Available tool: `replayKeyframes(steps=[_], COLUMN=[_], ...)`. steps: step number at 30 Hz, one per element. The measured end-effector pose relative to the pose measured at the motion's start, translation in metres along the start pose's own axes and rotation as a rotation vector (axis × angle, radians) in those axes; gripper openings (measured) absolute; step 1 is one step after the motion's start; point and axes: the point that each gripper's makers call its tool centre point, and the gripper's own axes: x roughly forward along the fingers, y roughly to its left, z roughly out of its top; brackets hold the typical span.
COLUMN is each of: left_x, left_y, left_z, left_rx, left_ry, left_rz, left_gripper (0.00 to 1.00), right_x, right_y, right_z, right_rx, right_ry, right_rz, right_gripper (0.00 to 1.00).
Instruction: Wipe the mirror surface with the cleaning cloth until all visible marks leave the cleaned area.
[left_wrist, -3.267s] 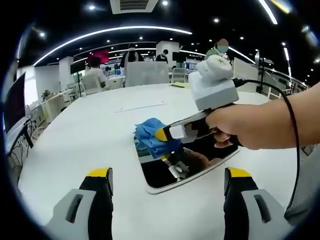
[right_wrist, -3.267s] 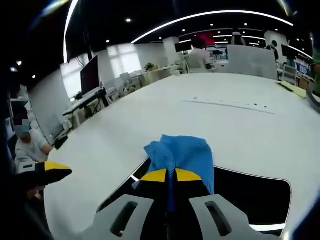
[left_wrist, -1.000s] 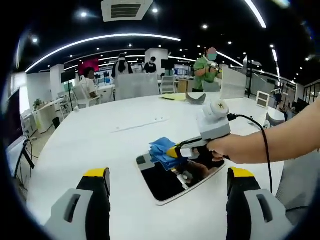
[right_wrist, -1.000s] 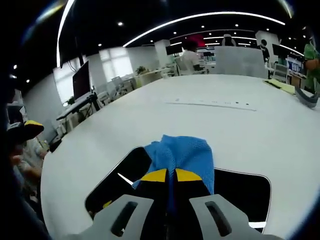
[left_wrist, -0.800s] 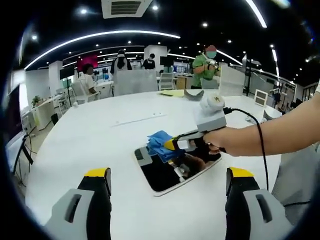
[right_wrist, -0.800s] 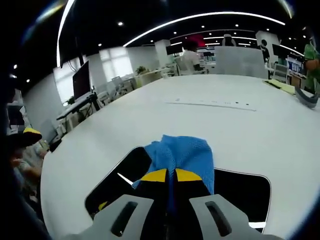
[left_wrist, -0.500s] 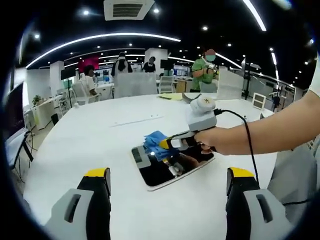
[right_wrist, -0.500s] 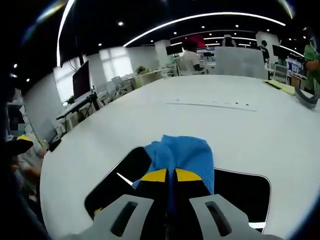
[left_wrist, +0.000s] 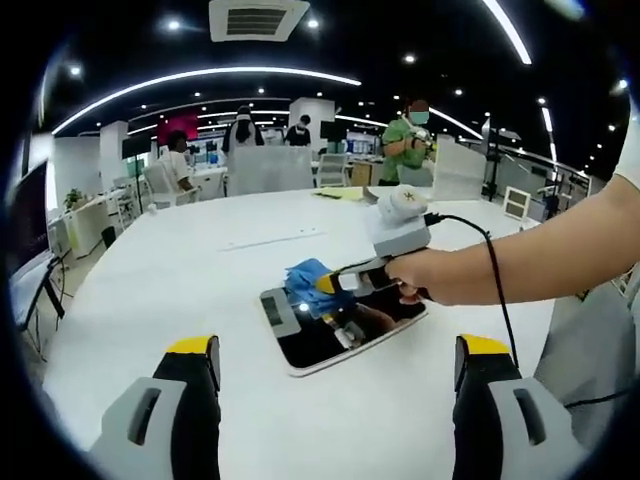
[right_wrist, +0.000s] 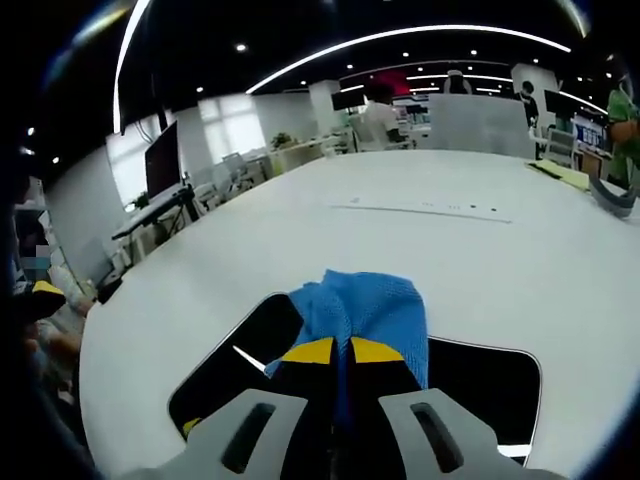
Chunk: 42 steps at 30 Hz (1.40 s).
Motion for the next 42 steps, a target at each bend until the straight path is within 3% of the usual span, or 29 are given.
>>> replayKeyframes(steps=[29,42], left_x=[-0.003,-0.003], left_y=[0.003,0.005], left_z=[0.003,0.000], left_rx=[-0.020,-0.025], left_ry=[-0.020,-0.016], left_rz=[0.018,0.019], left_gripper=[0.99,0.99], right_x=[-0.013,-0.023], right_y=[-0.014,-0.033], right_z=[-0.002,-0.004], right_rx=[0.014,0.045], right_ry=[-0.006,-0.022], right_rz=[-0.031,-0.058], right_gripper=[0.00,0.00])
